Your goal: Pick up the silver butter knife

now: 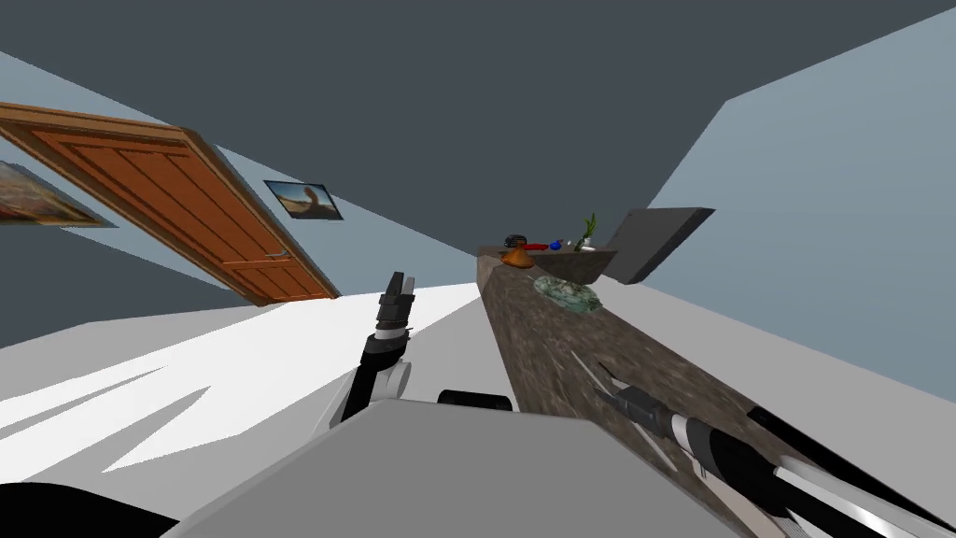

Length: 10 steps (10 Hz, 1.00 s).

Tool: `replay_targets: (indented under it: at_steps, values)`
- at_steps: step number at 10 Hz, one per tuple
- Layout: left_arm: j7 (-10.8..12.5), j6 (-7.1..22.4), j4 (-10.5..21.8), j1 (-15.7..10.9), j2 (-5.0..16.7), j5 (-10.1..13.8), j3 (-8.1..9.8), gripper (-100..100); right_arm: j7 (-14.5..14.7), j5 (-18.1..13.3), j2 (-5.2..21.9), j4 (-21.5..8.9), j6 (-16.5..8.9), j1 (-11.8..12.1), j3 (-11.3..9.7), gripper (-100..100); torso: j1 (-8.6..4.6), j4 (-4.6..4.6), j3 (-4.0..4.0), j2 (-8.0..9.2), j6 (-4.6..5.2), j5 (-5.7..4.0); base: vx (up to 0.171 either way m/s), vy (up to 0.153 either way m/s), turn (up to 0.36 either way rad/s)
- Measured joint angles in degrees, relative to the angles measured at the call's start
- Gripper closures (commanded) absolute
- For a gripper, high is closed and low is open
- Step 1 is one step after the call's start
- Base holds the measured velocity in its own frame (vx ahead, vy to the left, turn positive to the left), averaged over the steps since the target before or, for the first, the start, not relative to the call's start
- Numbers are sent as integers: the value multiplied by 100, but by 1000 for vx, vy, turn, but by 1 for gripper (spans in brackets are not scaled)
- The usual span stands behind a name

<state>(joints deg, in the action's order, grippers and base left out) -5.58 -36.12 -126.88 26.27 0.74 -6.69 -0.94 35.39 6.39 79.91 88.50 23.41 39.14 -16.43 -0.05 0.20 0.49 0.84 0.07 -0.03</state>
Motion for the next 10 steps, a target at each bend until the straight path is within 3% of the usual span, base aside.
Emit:
replay_targets:
  at_steps: [3, 4, 8, 9, 10]
  values:
    - [0, 0, 0, 0, 0, 0, 0, 0, -350, 57, -173, -287, -292, -293, -43, -100, 14, -4, -9, -16, -10, -6, -161, 32, 263]
    - [0, 0, 0, 3, 0, 0, 1, 0, -377, 60, -178, -298, -309, -303, -43, 100, 2, -10, -27, -49, 1, -7, -15, 4, -20]
    - [0, -1, -1, 4, 1, 0, 1, 0, -376, 61, -178, -300, -311, -301, -42, 100, -10, -22, -53, -91, -4, -13, -2, 0, -2]
    - [0, -1, -1, 4, 1, 0, 2, 0, -377, 62, -178, -299, -310, -301, -42, 0, -10, -22, -54, -92, -4, -13, 0, 0, 0]
    - [0, -1, -1, 4, 1, 0, 2, 0, -377, 62, -178, -299, -310, -301, -42, 100, -10, -22, -54, -93, -4, -13, 81, -12, -198]
